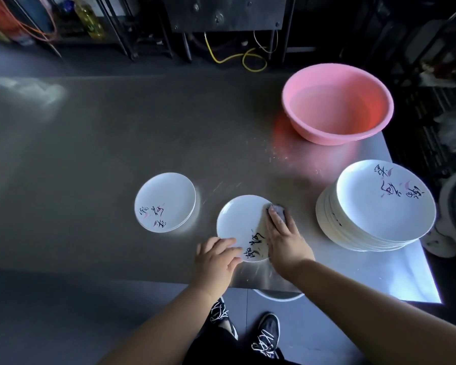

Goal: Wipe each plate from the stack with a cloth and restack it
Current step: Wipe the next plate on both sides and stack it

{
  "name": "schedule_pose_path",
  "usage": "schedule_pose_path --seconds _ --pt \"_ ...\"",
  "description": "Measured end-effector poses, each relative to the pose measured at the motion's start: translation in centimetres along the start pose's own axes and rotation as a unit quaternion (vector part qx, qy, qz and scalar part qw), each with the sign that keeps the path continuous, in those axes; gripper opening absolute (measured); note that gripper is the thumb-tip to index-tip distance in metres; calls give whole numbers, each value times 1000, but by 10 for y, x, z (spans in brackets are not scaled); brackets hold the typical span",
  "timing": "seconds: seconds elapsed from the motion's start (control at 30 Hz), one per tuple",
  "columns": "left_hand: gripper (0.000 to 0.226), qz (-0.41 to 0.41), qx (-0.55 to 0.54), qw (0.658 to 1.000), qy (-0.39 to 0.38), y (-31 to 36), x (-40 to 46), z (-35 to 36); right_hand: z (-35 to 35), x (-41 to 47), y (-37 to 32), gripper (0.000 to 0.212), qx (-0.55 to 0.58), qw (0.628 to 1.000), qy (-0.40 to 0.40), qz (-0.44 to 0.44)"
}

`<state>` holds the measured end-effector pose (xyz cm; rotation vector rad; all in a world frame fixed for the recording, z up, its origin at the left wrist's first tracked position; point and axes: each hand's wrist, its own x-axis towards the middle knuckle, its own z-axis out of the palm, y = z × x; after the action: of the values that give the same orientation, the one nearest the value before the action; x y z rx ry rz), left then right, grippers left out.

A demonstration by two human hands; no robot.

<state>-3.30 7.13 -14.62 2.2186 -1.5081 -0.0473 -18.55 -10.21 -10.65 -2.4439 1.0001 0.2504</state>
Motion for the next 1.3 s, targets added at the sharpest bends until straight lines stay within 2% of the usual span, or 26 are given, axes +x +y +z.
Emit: schedule_pose_path --seconds 0.07,0.17,0.2,0.27,0.33,0.37,0.4,0.5,0.6,0.7,0.8,0.9,1.0,1.07,1.17,1.23,1.3 --pt "22 -8 -6 1000 -8 7 3 1 27 -19 -6 82 2 1000 17 9" --pt "26 -35 -1 998 -43 15 8 1 48 -43 -4 93 -19 999 32 -32" --pt "29 -48 -3 997 -57 17 10 -1 49 -45 -1 91 -6 997 61 -55" --pt "35 -60 -4 995 -81 19 15 -7 34 -48 1 61 13 989 109 -100" --pt "43 -54 5 995 -84 18 19 -15 7 -45 0 19 38 985 145 -83" --pt "47 -56 8 995 -78 16 20 -20 -8 -41 -3 17 52 989 134 -43" --pt "49 -69 7 995 -76 13 22 -25 -23 -37 -6 23 53 992 112 2" --pt "52 -145 19 985 -94 0 33 -41 -55 -17 -6 31 13 990 27 137" --pt "54 -230 -48 956 -175 -8 57 -55 -72 0 -12 35 25 975 -66 213" --pt "37 -259 -71 921 -282 -17 75 -65 -70 17 -12 38 93 948 -170 251" --pt "51 -273 -105 892 -345 -21 87 -66 -58 31 -9 41 135 934 -194 269" --pt "61 -281 -138 875 -368 -25 96 -60 -47 40 -4 39 132 938 -149 284" --pt "68 -307 -197 861 -356 -19 107 -74 -59 37 -12 42 106 948 -146 263" --pt "70 -330 -233 852 -332 -12 114 -92 -79 27 -29 36 193 942 -92 258" --pt "60 -346 -286 856 -255 -4 126 -119 -114 10 -57 39 408 883 14 231" --pt "54 -346 -376 844 -166 2 137 -137 -133 2 -70 35 458 862 99 195" --pt "39 -336 -470 810 -102 7 148 -155 -150 -2 -80 33 469 851 171 162"
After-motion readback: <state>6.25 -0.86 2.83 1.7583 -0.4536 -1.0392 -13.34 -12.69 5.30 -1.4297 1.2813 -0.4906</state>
